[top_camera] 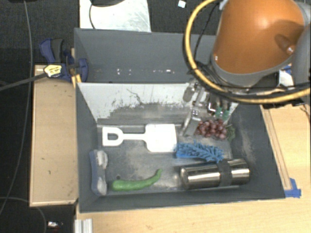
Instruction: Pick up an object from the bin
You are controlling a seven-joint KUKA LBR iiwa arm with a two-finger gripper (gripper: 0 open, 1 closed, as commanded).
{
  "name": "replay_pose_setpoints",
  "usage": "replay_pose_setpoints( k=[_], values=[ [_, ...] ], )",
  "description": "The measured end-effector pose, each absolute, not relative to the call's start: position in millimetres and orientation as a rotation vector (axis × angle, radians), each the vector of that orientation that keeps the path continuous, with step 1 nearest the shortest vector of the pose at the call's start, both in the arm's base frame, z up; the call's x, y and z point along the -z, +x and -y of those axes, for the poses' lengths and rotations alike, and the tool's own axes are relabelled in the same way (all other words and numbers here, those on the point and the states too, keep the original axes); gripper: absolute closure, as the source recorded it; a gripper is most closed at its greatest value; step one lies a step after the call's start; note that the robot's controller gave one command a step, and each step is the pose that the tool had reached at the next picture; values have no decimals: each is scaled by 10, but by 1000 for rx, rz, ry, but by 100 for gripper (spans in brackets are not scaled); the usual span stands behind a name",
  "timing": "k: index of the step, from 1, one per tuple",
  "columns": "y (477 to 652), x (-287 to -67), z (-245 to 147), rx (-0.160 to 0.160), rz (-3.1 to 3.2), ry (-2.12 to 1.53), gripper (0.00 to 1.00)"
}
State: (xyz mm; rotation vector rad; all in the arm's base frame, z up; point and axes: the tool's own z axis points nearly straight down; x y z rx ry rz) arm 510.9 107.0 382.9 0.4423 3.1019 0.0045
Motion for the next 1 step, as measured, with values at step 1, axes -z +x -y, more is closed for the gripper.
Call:
replay_pose_setpoints(
  k=[1],
  values=[
    [5036, -3560, -1075, -3, -3098, 487, 0]
  ],
)
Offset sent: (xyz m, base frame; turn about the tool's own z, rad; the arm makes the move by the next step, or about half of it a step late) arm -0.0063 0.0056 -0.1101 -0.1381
